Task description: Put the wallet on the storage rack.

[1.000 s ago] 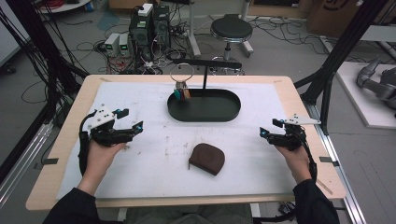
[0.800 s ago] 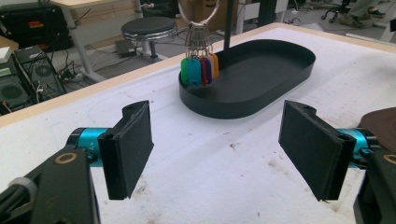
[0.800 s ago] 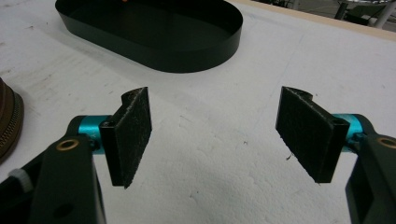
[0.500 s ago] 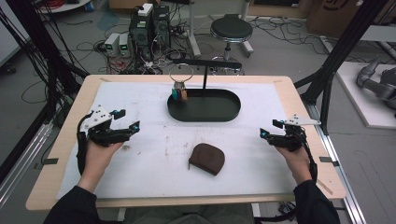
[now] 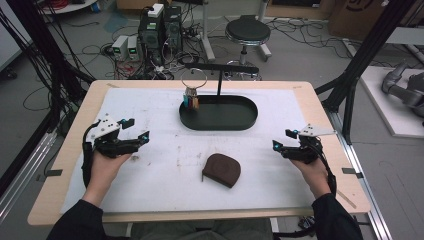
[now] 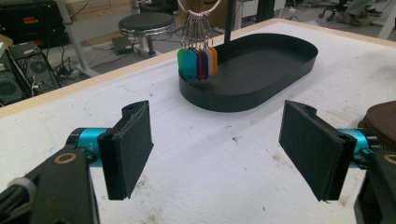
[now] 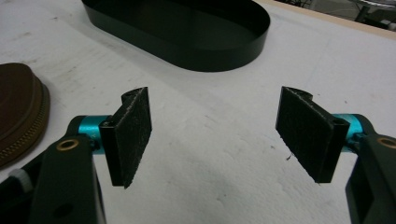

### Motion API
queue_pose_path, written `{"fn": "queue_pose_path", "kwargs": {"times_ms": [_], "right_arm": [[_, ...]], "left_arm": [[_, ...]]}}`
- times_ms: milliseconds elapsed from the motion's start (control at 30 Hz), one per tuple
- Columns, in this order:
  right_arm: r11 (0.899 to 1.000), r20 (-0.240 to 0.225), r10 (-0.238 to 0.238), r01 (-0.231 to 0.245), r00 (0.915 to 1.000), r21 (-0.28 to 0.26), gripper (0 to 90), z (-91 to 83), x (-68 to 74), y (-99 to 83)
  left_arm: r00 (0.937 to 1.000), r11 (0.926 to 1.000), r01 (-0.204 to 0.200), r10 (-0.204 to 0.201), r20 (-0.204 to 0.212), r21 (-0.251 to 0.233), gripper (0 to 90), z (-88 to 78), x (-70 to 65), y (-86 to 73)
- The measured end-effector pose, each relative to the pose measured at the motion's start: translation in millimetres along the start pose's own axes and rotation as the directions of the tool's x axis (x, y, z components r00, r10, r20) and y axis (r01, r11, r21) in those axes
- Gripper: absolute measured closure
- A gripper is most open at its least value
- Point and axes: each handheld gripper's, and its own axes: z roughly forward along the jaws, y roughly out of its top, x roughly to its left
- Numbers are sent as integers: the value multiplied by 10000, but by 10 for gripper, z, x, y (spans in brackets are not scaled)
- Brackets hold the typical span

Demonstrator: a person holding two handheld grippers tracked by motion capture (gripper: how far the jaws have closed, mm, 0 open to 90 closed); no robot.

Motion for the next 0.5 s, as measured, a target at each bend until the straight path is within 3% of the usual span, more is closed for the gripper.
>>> {"fn": "queue_pose_path", "kwargs": {"times_ms": [233, 500], "right_arm": [[9993, -531, -352, 360, 9980, 138, 276, 85, 197, 48], [9967, -1301, -748, 783, 9887, 219, 275, 189, 461, 101]], "left_arm": [[9998, 9998, -102, 99, 182, 162, 255, 62, -27, -16], [9997, 9998, -79, 75, 212, 179, 254, 72, -40, -20]]}}
